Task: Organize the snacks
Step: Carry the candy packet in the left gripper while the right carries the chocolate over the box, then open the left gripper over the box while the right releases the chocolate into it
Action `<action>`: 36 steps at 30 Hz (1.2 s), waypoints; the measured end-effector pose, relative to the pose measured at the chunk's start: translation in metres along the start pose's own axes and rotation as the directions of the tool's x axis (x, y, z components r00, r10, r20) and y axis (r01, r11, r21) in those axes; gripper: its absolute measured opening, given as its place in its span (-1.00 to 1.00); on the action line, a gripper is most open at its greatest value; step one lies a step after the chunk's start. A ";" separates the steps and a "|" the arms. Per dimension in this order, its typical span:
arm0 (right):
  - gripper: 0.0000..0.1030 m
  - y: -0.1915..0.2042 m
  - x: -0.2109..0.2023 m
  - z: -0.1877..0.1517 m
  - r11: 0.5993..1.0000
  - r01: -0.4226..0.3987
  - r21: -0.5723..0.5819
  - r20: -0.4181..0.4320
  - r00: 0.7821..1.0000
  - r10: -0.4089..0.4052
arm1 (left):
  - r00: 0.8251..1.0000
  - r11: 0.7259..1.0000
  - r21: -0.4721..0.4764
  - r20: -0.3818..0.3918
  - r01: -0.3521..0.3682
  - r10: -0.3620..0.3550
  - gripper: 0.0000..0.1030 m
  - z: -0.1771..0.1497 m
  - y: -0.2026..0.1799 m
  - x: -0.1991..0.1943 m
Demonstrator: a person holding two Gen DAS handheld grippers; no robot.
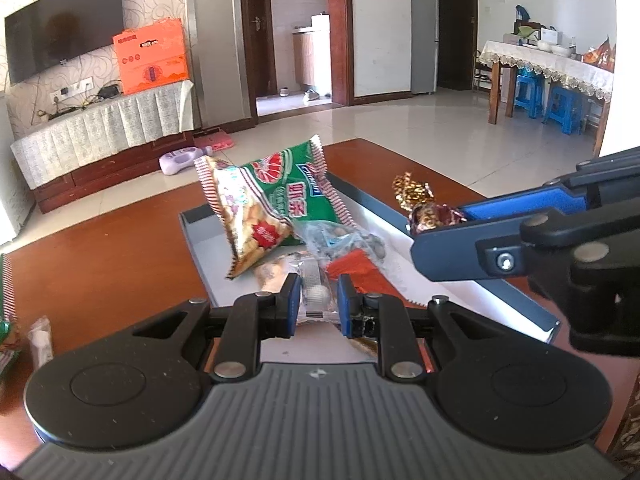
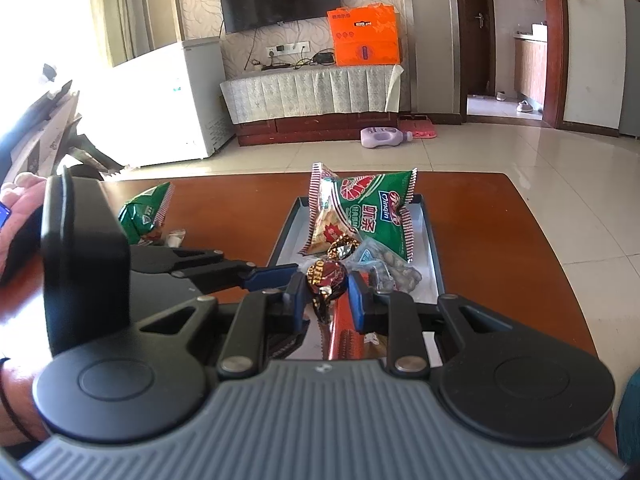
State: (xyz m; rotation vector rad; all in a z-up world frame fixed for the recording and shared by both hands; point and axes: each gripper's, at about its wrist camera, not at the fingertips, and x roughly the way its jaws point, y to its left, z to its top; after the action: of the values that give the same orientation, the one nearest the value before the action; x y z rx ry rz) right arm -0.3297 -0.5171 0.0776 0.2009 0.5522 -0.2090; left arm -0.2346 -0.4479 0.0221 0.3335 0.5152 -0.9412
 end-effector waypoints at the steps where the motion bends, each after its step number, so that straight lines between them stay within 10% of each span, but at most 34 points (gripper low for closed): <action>1: -0.50 0.000 0.001 0.000 1.000 0.001 0.002 -0.002 1.000 -0.001 | 1.000 1.000 0.004 0.004 -0.004 0.003 -0.53 0.000 -0.002 0.000; 5: -0.50 -0.002 0.003 -0.001 1.000 0.003 0.006 -0.009 1.000 -0.003 | 1.000 1.000 0.014 0.003 0.011 -0.011 -0.50 -0.001 -0.003 0.001; 15: -0.50 -0.001 0.011 -0.002 1.000 0.008 0.012 -0.025 1.000 -0.008 | 0.999 0.999 0.024 0.027 0.027 -0.027 0.37 -0.001 -0.006 -0.006; 36: -0.47 0.000 0.071 0.002 0.993 0.102 0.051 -0.083 0.992 -0.097 | 1.000 0.999 0.046 0.023 0.009 -0.010 0.48 -0.019 0.023 -0.049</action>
State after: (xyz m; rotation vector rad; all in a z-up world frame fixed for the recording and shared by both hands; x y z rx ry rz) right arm -0.2698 -0.5281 0.0415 0.2365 0.6379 -0.3145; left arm -0.2440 -0.3926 0.0347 0.3612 0.4743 -0.9658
